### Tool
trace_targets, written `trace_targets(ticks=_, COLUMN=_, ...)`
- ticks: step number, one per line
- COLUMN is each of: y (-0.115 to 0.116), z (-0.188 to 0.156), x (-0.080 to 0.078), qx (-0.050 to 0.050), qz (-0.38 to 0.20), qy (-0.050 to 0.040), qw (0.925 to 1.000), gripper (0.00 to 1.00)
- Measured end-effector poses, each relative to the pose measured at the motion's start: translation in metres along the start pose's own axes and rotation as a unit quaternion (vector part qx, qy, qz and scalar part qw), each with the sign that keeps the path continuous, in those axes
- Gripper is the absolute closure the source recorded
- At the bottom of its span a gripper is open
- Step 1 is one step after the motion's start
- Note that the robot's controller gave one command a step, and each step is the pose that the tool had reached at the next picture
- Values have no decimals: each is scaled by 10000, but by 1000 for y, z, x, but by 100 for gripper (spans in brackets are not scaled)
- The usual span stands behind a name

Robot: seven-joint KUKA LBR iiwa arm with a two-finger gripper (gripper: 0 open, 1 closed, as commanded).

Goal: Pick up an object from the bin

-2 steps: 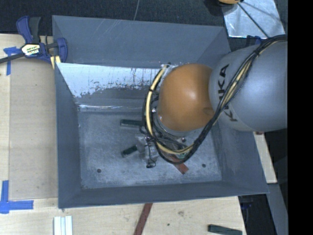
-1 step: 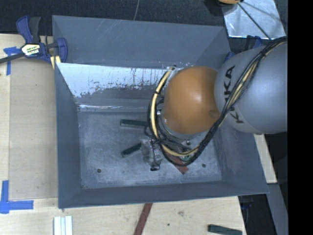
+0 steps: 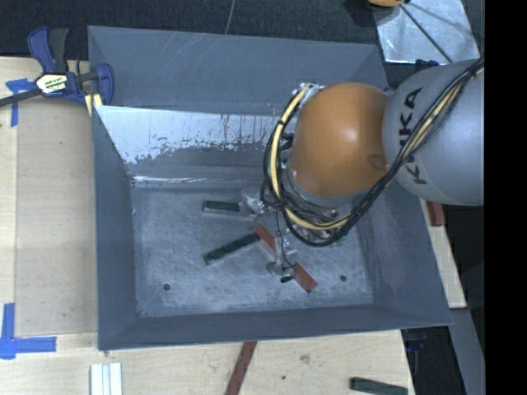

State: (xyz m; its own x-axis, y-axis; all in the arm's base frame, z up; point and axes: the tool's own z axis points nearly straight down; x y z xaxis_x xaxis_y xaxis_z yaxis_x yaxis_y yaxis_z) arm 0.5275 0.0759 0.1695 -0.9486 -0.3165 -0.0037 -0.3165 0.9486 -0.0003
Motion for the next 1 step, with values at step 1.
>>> trace_targets(ticks=1, y=0, z=0, x=0, qx=-2, qz=4, qy=1, qw=10000, gripper=0)
